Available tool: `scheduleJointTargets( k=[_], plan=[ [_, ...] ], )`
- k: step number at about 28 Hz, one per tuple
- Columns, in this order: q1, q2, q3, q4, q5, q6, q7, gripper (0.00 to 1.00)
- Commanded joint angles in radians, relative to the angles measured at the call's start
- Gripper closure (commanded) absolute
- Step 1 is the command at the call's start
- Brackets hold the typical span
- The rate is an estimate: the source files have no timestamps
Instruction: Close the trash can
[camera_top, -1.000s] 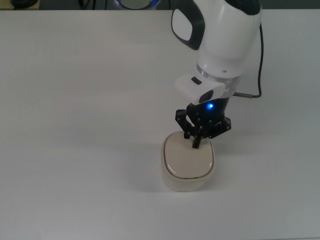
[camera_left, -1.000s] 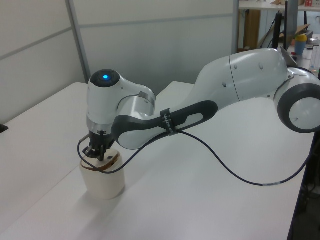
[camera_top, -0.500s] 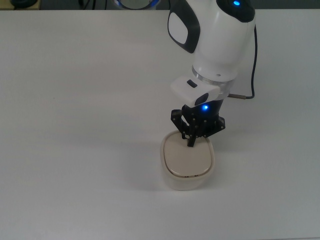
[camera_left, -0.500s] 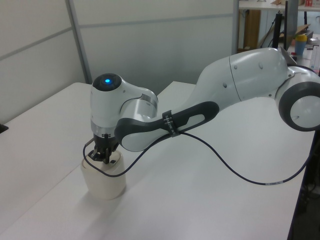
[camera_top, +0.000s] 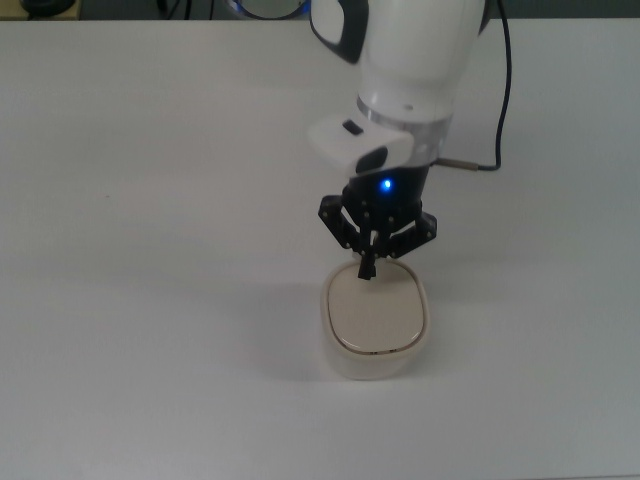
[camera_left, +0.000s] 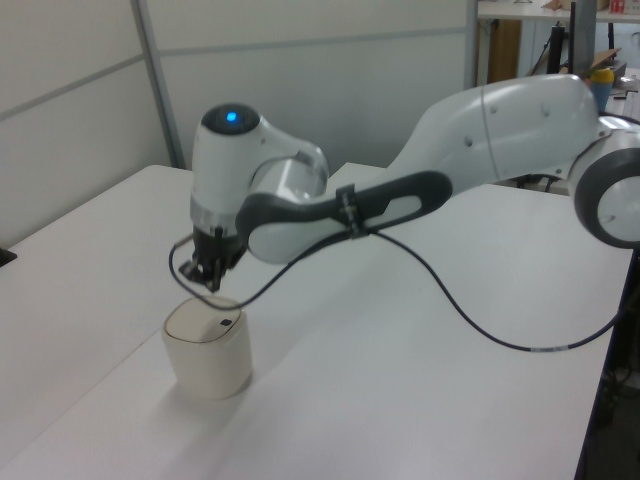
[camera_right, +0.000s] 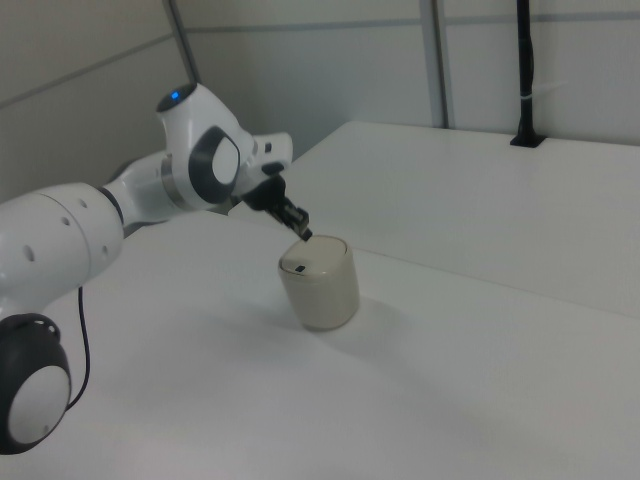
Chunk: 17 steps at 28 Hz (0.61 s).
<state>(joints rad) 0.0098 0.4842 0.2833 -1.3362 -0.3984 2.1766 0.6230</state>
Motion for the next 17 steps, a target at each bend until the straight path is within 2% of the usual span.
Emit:
scheduleJointTargets(
  k=[1,3,6,7,8,9,11,12,17],
  plan=[
    [-0.036,-0.075,-0.004,-0.020,0.033,0.002,-0.023,0.92],
    [-0.051,-0.097,0.000,-0.023,0.044,-0.007,-0.037,0.76],
    [-0.053,-0.118,0.001,-0.028,0.070,-0.056,-0.087,0.74],
    [-0.053,-0.121,0.001,-0.026,0.088,-0.092,-0.112,0.69],
    [-0.053,-0.122,0.001,-0.021,0.108,-0.128,-0.140,0.60],
    [-0.054,-0.130,-0.003,-0.018,0.159,-0.196,-0.198,0.31],
    [-0.070,-0.153,-0.006,-0.018,0.208,-0.259,-0.233,0.03],
    [-0.080,-0.163,-0.004,-0.018,0.220,-0.286,-0.247,0.00],
    [-0.088,-0.214,0.000,-0.017,0.242,-0.470,-0.327,0.00]
  ],
)
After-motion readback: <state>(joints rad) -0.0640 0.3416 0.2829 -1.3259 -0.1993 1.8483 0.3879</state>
